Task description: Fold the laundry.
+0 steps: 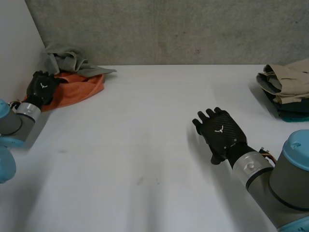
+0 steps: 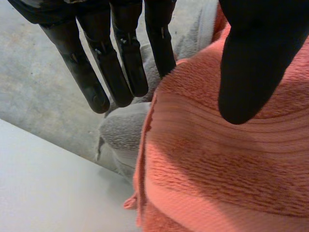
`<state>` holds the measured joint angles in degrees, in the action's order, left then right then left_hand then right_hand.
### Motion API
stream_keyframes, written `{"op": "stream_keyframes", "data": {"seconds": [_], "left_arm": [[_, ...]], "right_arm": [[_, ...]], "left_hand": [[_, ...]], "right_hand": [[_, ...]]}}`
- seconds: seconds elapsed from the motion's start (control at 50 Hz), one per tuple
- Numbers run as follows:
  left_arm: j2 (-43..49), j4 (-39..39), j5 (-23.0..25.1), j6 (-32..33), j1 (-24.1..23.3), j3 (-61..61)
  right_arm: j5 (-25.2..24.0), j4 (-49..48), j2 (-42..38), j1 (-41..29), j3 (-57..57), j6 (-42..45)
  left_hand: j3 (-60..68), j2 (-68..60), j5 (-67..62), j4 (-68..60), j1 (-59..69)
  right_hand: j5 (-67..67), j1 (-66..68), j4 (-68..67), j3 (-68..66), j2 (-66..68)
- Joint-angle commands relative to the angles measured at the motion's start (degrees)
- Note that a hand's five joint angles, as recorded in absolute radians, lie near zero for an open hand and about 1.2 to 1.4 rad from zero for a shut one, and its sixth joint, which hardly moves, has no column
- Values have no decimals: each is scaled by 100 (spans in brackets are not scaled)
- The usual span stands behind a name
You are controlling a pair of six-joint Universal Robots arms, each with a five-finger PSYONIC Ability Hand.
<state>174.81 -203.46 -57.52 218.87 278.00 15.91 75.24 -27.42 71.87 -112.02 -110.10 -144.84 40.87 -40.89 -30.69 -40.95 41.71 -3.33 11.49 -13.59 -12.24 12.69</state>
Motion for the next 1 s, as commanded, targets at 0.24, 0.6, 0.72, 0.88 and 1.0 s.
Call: {"op": "stream_keyframes", "data": {"seconds": [0.24,0.6,0.72,0.88,1.0], "left_arm": [[-491,-554,-304,6,-53,412],[-4427,-1301,-313,-670,-1212,4921],[-5737,-1310,-365,-1364,-2002,5782],[-7064,-1266,-549,-2322,-3311,6494],[-7233,-959,-603,-2437,-3857,6960]], "right_arm": [[-9,0,-50,58,15,9],[9,0,3,84,15,0],[17,9,108,285,15,-18],[35,0,135,637,58,-62],[44,0,187,849,102,-88]], "left_hand": [[3913,-3911,-3931,-3905,3829],[3913,-3911,-3931,-3905,3829],[3913,-3911,-3931,-3905,3829],[3913,-3911,-3931,-3905,3829],[3913,-3911,-3931,-3905,3829]], "right_hand": [[333,-149,359,224,-269],[333,-149,359,224,-269],[333,-149,359,224,-269],[333,-149,359,224,-269],[333,-149,359,224,-269]]}}
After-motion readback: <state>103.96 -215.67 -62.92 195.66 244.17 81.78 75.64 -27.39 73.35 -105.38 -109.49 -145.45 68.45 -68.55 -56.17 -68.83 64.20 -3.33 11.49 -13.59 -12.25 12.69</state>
